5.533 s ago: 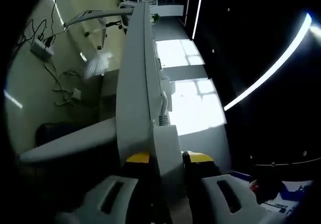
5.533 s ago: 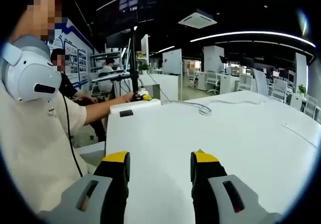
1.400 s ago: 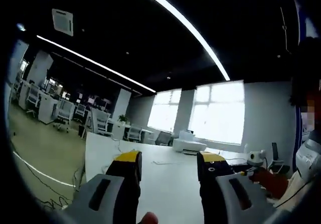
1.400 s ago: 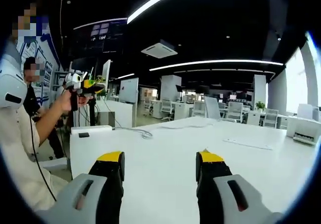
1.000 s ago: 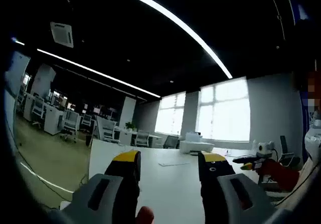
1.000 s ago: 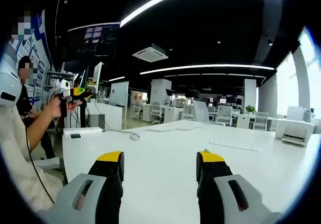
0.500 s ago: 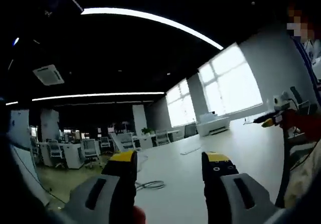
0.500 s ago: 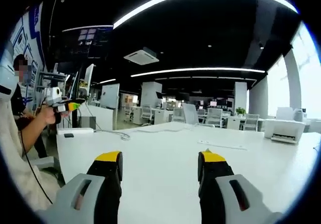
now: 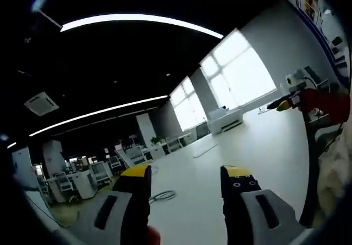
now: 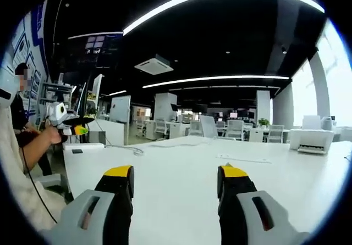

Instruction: Pick up the power strip scattered on the table, fix it on the side mounting bracket of the table, and press the switch

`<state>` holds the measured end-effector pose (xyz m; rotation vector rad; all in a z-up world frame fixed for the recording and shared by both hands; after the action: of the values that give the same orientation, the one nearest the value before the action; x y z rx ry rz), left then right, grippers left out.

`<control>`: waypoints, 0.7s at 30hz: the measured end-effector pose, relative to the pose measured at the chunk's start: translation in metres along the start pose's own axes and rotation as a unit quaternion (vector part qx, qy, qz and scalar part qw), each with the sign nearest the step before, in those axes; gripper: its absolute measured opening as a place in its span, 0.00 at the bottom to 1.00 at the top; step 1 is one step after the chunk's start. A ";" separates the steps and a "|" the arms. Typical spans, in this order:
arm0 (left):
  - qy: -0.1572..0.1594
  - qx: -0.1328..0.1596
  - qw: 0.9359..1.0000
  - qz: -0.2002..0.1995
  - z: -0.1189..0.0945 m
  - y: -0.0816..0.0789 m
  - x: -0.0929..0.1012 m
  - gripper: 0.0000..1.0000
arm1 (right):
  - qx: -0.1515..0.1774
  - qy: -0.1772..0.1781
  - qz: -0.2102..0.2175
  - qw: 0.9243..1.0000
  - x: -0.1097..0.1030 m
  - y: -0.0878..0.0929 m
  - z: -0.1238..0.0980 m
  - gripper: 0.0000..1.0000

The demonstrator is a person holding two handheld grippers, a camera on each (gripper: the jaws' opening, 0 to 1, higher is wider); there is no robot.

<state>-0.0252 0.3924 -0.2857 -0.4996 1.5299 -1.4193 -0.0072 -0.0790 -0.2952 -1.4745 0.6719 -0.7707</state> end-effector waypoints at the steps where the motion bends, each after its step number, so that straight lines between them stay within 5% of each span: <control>1: 0.000 0.001 1.000 -0.001 0.000 0.000 0.001 0.55 | 0.000 -0.001 0.000 1.000 -0.001 0.000 0.000 0.57; 9: -0.011 -0.017 1.000 -0.010 0.001 0.006 0.001 0.59 | -0.006 -0.007 0.001 1.000 -0.004 0.001 0.003 0.58; 21: -0.035 -0.016 0.996 -0.078 -0.004 0.024 -0.004 0.65 | -0.012 -0.005 0.006 1.000 0.004 0.003 0.001 0.60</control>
<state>-0.0193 0.4035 -0.3065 -0.6932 1.4856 -1.4828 -0.0043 -0.0818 -0.2974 -1.4943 0.6828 -0.7482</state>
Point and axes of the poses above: the point that each gripper's makers call its tool centre point, and the gripper's own axes: z roughly forward along the fingers, x roughly to its right, y roughly out of its underside, the point moved 10 cm from there along -z, roughly backward along the fingers, and after that the axes turned 1 degree about -x, right-handed, at the moved point
